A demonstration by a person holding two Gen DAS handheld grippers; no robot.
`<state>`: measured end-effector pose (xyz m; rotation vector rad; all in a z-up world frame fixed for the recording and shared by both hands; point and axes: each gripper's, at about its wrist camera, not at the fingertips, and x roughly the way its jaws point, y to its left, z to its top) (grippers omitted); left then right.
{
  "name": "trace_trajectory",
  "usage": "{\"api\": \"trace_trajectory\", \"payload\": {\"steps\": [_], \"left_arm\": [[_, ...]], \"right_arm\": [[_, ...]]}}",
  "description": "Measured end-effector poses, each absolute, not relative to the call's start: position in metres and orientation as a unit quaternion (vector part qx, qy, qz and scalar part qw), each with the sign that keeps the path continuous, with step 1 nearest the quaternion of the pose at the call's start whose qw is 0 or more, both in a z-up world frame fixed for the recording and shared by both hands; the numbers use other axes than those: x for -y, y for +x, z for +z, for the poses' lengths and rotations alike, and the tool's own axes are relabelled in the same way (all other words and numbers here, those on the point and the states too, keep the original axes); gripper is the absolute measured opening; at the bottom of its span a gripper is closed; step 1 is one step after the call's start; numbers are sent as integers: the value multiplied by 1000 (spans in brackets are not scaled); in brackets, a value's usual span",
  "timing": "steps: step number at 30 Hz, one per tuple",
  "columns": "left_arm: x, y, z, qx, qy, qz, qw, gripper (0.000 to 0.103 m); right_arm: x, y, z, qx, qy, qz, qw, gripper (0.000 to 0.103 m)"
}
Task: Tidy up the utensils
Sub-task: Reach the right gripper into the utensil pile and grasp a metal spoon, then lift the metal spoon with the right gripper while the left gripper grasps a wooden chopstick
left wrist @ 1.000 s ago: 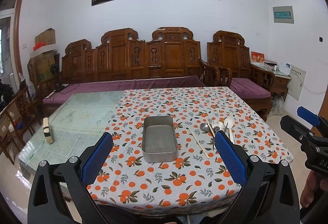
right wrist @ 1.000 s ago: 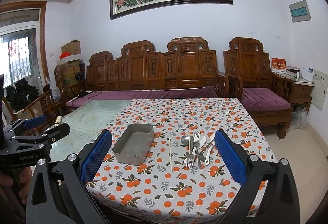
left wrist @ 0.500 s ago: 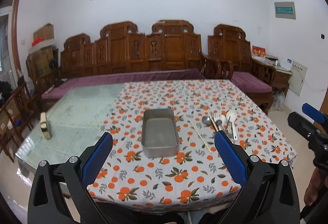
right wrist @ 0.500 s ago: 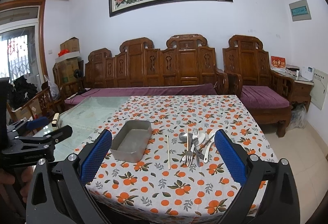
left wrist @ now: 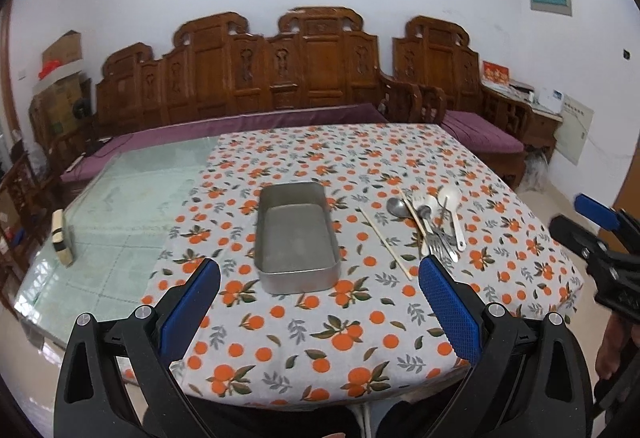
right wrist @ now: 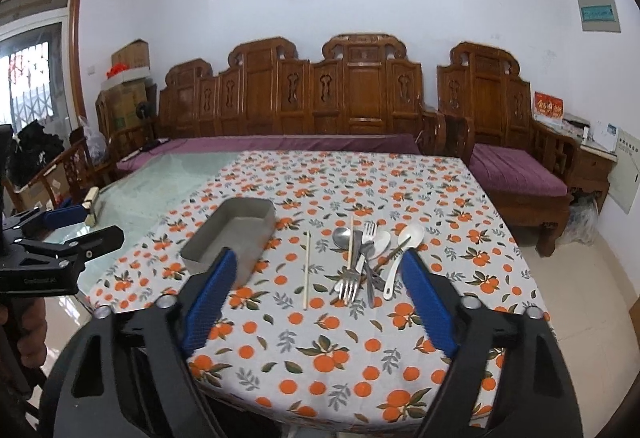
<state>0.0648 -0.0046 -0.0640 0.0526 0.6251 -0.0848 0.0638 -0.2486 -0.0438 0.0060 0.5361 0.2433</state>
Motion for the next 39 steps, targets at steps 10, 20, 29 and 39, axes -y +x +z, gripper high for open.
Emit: {"api": "trace_trajectory", "payload": {"steps": [10,20,29,39], "left_arm": [[38,115,-83,-328,53,-87,939,96],[79,184,-120,-352,55,-144,923,90],[112,231,-163,-382,66,-169,906,70],[121,243,-209,-427,51,-176,885,62]], "right_arm": [[277,137,-65,-305,-5,109,946,51],[306,211,-113,-367,7,109,924,32],[312,256,-158,-415,13,148,897,26],[283,311,-215,-476,8,181,861,15]]}}
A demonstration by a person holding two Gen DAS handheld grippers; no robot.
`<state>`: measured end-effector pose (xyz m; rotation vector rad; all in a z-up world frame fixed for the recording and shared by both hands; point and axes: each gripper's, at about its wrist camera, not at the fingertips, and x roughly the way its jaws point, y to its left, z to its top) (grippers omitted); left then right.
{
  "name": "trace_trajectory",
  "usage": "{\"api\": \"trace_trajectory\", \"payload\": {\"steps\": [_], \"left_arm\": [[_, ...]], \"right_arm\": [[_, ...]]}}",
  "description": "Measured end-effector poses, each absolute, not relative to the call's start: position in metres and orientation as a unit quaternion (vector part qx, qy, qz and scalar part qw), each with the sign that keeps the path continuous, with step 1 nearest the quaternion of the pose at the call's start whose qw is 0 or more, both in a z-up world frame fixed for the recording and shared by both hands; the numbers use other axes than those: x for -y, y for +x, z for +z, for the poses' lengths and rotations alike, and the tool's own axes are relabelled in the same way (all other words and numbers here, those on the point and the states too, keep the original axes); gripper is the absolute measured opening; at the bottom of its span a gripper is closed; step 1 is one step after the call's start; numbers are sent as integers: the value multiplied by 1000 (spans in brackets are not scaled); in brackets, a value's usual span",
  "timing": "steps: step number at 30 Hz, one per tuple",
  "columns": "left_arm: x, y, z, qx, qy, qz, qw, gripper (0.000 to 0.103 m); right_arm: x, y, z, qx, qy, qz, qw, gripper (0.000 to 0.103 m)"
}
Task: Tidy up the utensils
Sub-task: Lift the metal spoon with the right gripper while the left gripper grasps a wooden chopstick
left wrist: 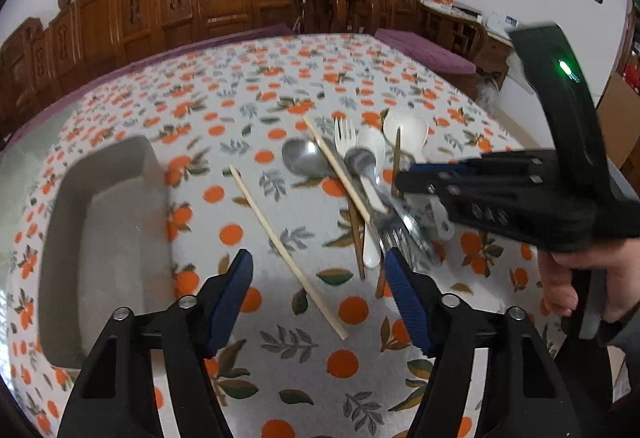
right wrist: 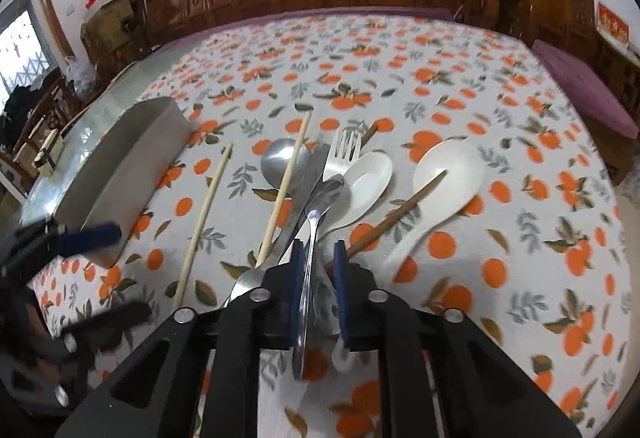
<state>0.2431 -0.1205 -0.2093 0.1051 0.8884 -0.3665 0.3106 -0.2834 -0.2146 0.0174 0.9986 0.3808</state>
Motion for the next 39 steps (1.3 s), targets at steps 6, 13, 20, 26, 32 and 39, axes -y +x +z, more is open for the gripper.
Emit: {"api": "trace_trajectory", "payload": {"steps": [6,13,20,26,32,39], "left_arm": [[119,251,-231,-452,44,-172,874,55],[118,258,-238,-466,28,-174,867,55],[118,262,-247,-474,31,-165,864,52],[118,265,-246,-478,36,-160,863,21],[106,265,-246,-492,28,-163,855,5],[93,263,-244,-498,1,-173,850,4]], "right_arm": [[275,328,-229,-500,10,180,847,15],[269,338,-228,-526,12,185,830,7],[270,342,-228,-542,28,186,819,4],[269,331,-218,-530,8,185,827,4],[270,315,-201,-516,2,190,835,4],[271,294,-199,-514,-1,185,837,4]]}}
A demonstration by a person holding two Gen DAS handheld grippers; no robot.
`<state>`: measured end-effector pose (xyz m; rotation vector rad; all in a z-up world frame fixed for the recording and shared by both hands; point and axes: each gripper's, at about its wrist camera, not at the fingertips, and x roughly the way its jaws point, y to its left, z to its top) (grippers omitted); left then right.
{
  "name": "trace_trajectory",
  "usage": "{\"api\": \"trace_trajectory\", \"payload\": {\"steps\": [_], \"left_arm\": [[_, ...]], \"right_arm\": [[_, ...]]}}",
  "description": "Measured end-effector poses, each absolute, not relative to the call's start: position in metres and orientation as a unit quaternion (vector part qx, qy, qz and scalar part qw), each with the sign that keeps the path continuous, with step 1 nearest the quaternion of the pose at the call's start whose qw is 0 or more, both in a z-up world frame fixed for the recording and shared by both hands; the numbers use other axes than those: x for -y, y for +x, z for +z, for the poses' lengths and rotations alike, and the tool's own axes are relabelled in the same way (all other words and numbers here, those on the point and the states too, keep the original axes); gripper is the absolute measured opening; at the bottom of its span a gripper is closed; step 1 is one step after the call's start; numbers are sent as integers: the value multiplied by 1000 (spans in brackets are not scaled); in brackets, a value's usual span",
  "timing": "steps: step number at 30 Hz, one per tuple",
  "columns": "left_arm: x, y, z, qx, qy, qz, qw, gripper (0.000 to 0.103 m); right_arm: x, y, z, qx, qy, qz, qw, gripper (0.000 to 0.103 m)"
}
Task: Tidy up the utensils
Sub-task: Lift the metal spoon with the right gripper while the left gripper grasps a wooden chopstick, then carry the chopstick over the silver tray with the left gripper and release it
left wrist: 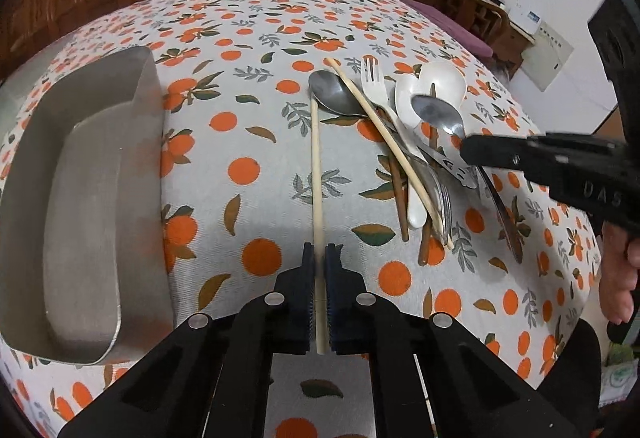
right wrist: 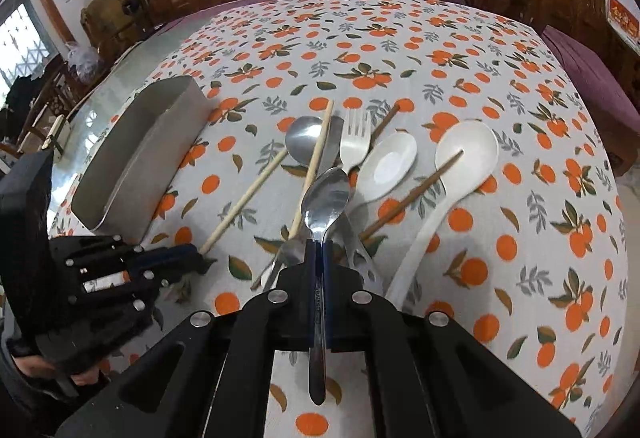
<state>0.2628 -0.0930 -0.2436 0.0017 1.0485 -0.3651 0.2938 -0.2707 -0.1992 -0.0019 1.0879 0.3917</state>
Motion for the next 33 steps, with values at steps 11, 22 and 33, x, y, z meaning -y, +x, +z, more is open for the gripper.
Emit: {"api": "trace_trajectory", "payload": {"steps": [11,22,33], "left_arm": [[69,249,-214,-474,-17,-176,862,4],[29,233,-167,-434,-44,-168,884,4],[-15,239,-152,-424,-42,-136,894,4]], "right_arm": [[271,281,-179,-498,5,188,847,4],[239,281,-158,-476,9,214,853,4],[192,290,-134,-453,7,259,853,4]]}}
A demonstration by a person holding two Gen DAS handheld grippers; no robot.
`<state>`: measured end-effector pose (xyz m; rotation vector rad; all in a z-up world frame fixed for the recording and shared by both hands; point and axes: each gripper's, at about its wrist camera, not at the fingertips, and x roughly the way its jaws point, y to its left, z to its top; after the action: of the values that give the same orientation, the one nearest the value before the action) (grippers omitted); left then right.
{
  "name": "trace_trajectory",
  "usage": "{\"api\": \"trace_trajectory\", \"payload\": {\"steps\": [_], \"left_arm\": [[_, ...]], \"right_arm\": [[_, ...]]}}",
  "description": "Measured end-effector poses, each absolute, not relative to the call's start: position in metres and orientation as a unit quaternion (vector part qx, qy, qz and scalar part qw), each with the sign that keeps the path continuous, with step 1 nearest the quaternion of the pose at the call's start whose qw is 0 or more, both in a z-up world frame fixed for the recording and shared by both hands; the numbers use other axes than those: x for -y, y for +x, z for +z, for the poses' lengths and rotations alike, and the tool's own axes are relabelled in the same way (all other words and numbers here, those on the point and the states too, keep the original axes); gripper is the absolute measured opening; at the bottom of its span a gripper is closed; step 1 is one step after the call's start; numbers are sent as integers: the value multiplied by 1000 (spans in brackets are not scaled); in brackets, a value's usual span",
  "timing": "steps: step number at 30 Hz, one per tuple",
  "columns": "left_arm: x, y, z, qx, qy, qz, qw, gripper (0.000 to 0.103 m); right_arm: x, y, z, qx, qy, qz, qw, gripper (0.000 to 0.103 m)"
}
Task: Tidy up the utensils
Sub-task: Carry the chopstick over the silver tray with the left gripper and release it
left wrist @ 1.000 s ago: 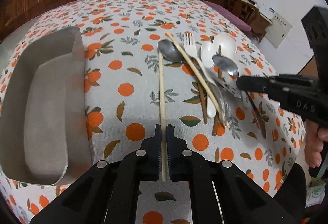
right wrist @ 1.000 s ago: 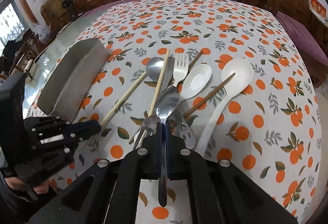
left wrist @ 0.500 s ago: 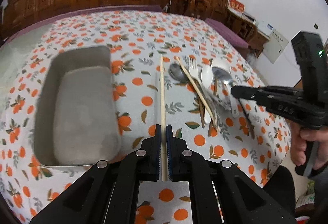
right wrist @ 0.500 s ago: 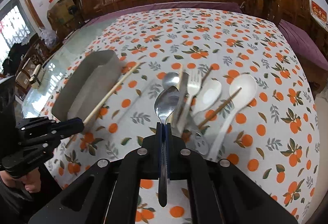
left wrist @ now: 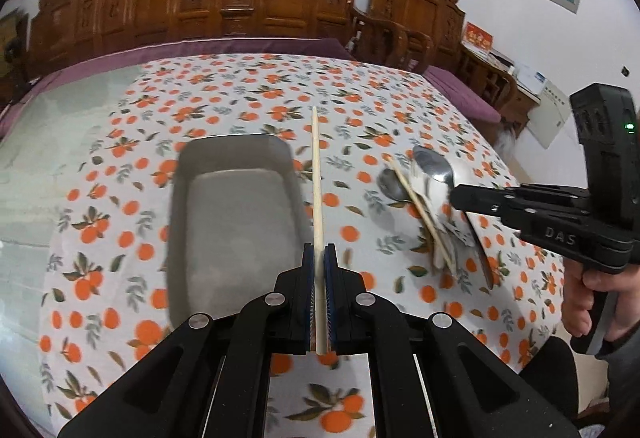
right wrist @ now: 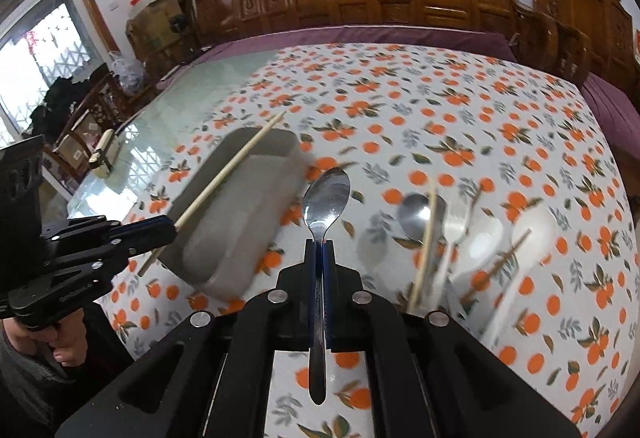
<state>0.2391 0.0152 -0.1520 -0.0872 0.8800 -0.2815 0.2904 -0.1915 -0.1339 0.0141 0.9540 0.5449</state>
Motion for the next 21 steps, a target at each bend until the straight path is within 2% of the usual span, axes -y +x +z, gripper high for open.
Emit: {"api": "trace_trajectory", "payload": {"steps": [16,21], "left_arm": [[-54,272,-193,-476,-44,-77,875,5],[-65,273,-186,-467,-46,-62,881,22]], "right_arm": [[130,316,-134,-449,-5,309,839,4],[117,322,-135,-452,-10,309,837,4]]}}
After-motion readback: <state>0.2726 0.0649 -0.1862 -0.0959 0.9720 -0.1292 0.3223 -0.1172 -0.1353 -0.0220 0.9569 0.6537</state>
